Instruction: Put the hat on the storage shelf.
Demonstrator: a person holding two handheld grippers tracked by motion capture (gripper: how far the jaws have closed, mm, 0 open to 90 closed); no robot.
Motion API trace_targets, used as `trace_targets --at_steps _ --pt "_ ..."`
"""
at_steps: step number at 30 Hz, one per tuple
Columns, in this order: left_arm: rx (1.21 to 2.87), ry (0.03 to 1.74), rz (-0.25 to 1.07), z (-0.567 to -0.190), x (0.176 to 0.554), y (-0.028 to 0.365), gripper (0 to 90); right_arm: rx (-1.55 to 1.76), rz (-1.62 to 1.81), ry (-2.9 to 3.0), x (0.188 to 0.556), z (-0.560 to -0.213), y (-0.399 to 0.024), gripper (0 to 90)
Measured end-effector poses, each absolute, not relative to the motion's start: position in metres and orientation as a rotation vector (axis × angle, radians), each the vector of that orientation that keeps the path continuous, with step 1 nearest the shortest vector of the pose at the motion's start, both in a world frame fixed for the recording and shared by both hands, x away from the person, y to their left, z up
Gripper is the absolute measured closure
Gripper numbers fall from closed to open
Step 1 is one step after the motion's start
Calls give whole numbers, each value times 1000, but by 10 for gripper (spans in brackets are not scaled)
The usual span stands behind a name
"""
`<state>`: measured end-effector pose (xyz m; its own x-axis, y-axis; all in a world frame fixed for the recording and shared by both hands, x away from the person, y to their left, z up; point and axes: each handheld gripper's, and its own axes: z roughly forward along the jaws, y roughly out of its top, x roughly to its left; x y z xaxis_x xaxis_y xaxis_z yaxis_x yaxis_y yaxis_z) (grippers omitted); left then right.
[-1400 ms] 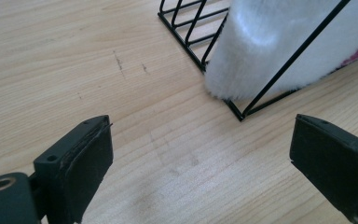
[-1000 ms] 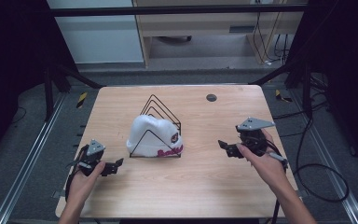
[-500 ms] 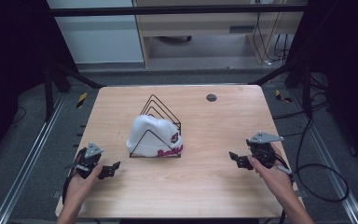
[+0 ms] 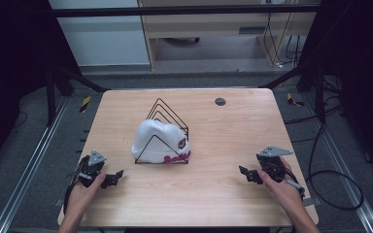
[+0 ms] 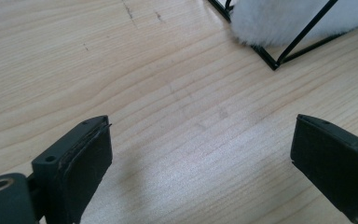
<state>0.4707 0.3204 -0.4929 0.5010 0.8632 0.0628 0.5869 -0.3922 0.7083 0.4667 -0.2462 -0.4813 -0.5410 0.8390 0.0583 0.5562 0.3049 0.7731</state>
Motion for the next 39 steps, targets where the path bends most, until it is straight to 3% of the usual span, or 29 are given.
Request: trace_targets --at_steps 39 --pt "2096 1200 536 -508 480 316 0 1311 1048 2199 481 -510 -220 117"
